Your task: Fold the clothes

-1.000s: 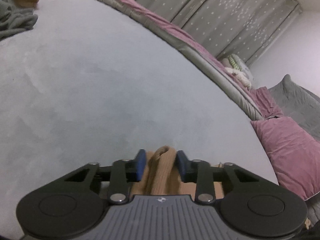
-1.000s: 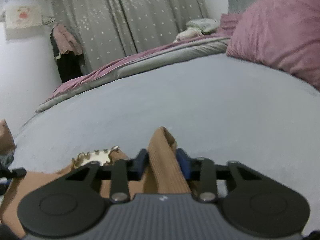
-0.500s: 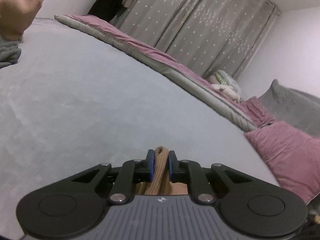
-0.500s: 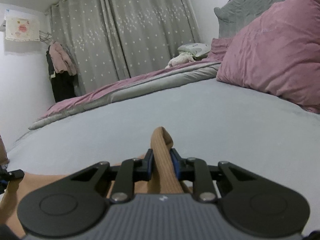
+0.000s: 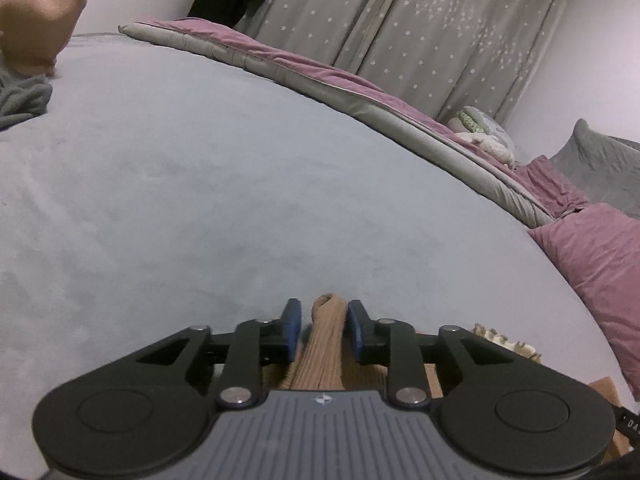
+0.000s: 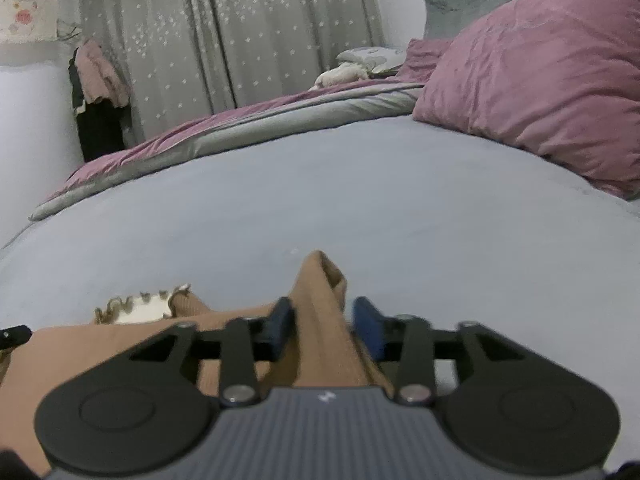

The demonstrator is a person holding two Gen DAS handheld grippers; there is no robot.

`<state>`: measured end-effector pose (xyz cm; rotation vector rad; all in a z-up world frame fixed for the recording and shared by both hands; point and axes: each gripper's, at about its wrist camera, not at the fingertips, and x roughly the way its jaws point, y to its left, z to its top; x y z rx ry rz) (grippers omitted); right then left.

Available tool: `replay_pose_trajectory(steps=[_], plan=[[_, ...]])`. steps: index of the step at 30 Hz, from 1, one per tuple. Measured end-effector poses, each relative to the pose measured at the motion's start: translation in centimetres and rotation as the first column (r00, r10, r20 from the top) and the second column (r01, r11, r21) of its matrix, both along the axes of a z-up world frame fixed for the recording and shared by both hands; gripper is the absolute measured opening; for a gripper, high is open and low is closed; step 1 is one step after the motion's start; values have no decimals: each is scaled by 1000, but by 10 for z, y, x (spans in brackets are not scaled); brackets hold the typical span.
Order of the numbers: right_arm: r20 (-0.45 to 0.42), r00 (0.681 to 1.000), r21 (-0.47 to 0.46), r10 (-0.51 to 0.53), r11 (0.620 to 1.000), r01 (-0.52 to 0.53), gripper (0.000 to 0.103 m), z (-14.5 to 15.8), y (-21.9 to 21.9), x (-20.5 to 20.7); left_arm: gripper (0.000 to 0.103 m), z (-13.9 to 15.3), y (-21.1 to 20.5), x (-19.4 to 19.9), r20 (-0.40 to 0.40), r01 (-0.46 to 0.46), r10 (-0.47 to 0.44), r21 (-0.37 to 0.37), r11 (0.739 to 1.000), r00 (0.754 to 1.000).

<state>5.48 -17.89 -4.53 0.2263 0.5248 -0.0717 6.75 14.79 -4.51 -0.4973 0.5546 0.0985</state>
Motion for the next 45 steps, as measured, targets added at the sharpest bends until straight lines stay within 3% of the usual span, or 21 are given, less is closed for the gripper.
replay_pose_trajectory(steps=[1, 7, 14, 22, 27, 32, 35, 45], plan=[[4, 1000, -3, -5, 1000, 5, 52, 3, -1, 0, 44, 4, 0, -1, -5, -18, 18, -8, 1000, 1000], [77, 997, -43, -16, 999, 20, 77, 25, 5, -11, 62, 27, -5, -17, 40, -81, 81, -10, 997, 996], [133, 987, -128, 87, 989, -70, 82, 38, 38, -27, 67, 34, -28, -23, 78, 5, -9, 57, 998, 997], [76, 971, -195, 228, 958, -210, 83, 29, 78, -31, 68, 21, -63, -18, 46, 156, -168, 203, 967, 985], [12, 976, -191, 217, 959, -211, 83, 17, 77, -24, 70, 15, -74, -14, 22, 184, -197, 279, 942, 980], [-47, 982, -165, 182, 968, -187, 82, 4, 66, -13, 72, 10, -77, -9, -1, 195, -204, 300, 934, 979], [-48, 982, -192, 184, 963, -190, 83, 4, 70, -14, 73, 10, -74, -10, -6, 192, -198, 268, 944, 980], [-41, 983, -107, 178, 978, -181, 91, 19, 55, -19, 73, 31, -39, -18, -10, 134, -133, 47, 990, 991]])
